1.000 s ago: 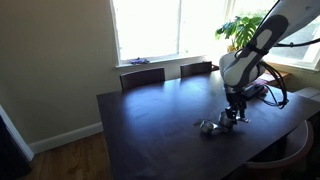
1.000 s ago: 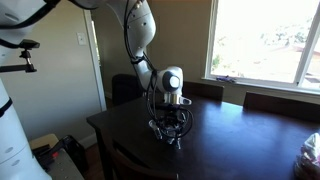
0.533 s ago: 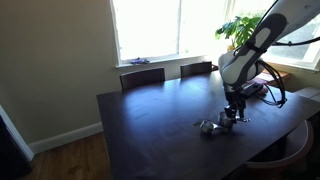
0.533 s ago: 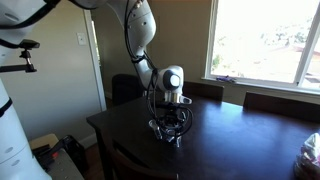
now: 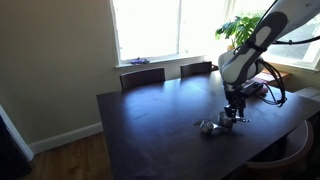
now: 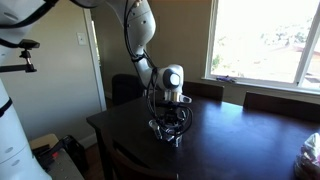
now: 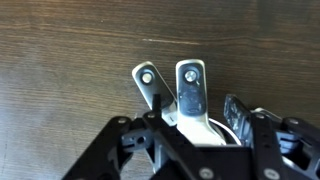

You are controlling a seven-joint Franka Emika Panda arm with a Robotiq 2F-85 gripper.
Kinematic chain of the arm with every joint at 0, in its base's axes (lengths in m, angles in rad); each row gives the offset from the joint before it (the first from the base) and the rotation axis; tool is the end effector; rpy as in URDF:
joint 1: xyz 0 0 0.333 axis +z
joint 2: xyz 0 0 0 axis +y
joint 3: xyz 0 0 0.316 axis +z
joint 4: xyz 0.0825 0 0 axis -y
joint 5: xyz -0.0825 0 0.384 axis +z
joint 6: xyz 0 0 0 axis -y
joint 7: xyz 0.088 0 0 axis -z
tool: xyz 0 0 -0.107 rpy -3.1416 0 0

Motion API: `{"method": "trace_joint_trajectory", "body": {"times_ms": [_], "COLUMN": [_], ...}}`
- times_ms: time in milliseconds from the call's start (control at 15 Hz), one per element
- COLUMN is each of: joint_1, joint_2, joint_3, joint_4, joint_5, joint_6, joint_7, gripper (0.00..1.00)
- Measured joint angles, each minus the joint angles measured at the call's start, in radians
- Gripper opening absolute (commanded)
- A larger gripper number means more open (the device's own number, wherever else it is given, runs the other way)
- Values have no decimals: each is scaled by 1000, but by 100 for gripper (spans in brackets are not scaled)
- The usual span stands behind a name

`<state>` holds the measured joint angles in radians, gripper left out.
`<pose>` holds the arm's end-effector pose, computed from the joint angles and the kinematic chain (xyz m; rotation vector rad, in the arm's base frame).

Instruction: Separate the pots

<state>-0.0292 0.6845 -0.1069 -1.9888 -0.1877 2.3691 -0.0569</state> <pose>0.5578 -0.0813 0.0941 2.9510 0.1318 -0.4766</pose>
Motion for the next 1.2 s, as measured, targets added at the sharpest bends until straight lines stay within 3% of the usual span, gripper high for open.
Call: {"method": "trace_joint_trajectory", "body": {"times_ms": [533,1000,1067,1133,1200], "joint_1": [0,2,2,1,0], "joint_2": [-18,-18,-18,-18,-18], "joint_3": [4,13,15,18,20], "joint_4": [-19,-49,-50,-50,-50], "joint_5": [0,0,0,0,2], "joint_6": [-24,-35,-35,-35,-35], "joint_7": [-9,-8,-8,-8,-8], "gripper": [63,72,69,46,45]}}
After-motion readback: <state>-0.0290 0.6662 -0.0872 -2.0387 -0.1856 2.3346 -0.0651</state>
